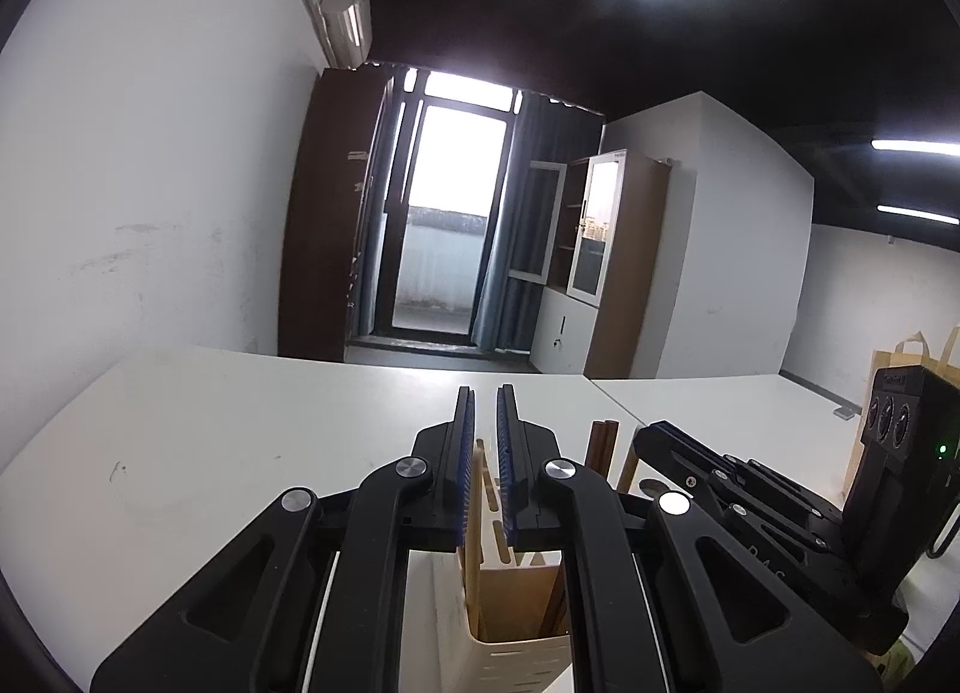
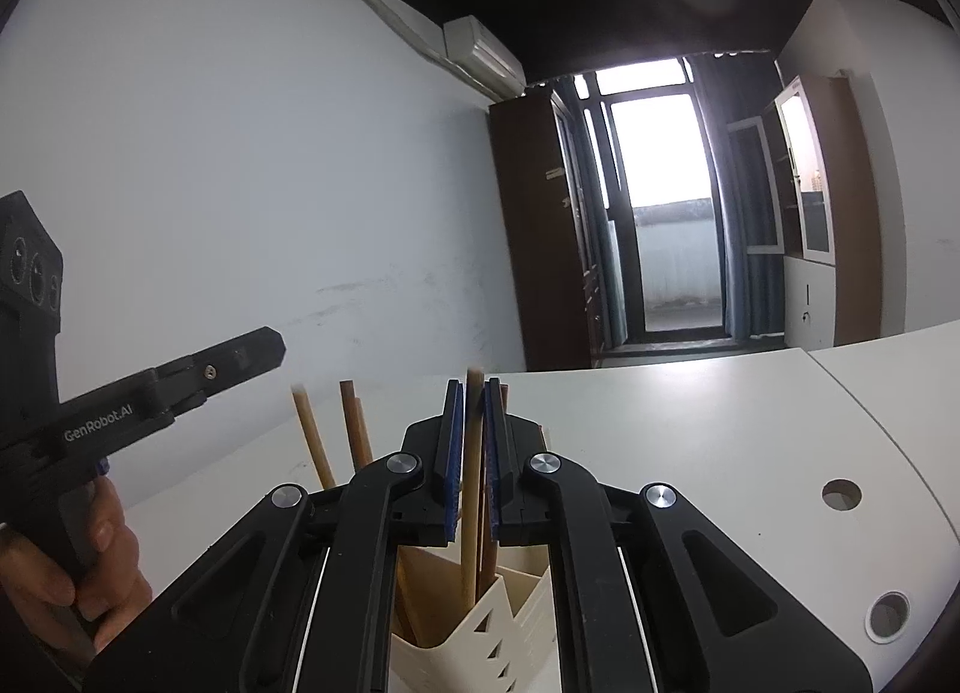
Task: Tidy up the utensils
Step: 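Open both grippers to release the chopsticks into the holder, then raise both open tools away from the holder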
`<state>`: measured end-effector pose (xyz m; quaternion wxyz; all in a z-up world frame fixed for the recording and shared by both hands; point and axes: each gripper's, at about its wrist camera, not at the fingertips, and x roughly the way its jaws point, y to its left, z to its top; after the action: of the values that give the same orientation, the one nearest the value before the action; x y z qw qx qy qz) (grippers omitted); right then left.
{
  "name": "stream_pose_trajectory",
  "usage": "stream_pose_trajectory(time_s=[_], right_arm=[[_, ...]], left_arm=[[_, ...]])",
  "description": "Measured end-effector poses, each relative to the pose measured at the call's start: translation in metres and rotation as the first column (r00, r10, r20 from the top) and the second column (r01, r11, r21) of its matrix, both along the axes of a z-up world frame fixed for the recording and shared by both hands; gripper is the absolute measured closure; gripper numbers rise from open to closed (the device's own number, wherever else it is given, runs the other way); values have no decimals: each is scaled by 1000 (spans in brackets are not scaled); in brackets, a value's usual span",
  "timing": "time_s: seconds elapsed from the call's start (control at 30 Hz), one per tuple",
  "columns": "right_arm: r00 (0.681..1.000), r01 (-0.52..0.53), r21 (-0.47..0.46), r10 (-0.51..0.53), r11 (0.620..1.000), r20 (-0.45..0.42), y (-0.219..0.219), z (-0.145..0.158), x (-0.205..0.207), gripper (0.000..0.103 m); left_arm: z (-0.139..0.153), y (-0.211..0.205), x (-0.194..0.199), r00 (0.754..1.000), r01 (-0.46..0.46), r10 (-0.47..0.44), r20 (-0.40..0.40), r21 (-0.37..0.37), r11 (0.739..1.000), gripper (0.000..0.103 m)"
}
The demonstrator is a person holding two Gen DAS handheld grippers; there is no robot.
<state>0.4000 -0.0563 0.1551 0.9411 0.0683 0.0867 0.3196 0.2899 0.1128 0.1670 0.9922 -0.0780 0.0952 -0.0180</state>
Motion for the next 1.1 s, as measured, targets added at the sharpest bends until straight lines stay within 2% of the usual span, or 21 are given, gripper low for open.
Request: stream_pose_trajectory(time_s=[0.07, 0.5, 0.63, 0.7, 0.87, 1.1], right_arm=[[1000, 4, -1, -4, 1000, 1, -1, 1, -2, 85], [999, 41, -44, -42, 998, -25, -7, 3, -16, 80], [998, 42, -60, -44, 997, -36, -11, 1, -27, 79], [998, 39, -66, -42, 997, -45, -12, -1, -32, 72], [995, 51, -125, -61, 991, -77, -10, -6, -42, 71], [984, 37, -183, -68, 983, -165, -12, -21, -50, 69]], left_arm=[[3, 0, -6, 1000, 1, -1, 11, 5, 1000, 92], [5, 8, -33, 999, -20, 20, -31, 8, 1000, 78], [4, 4, -38, 997, -25, 27, -72, 27, 999, 72], [1, 1, -41, 995, -28, 31, -94, 35, 999, 71], [-16, 0, -48, 984, -26, 29, -174, 19, 999, 67], [-36, 1, -61, 966, -29, 40, -257, 49, 998, 64]])
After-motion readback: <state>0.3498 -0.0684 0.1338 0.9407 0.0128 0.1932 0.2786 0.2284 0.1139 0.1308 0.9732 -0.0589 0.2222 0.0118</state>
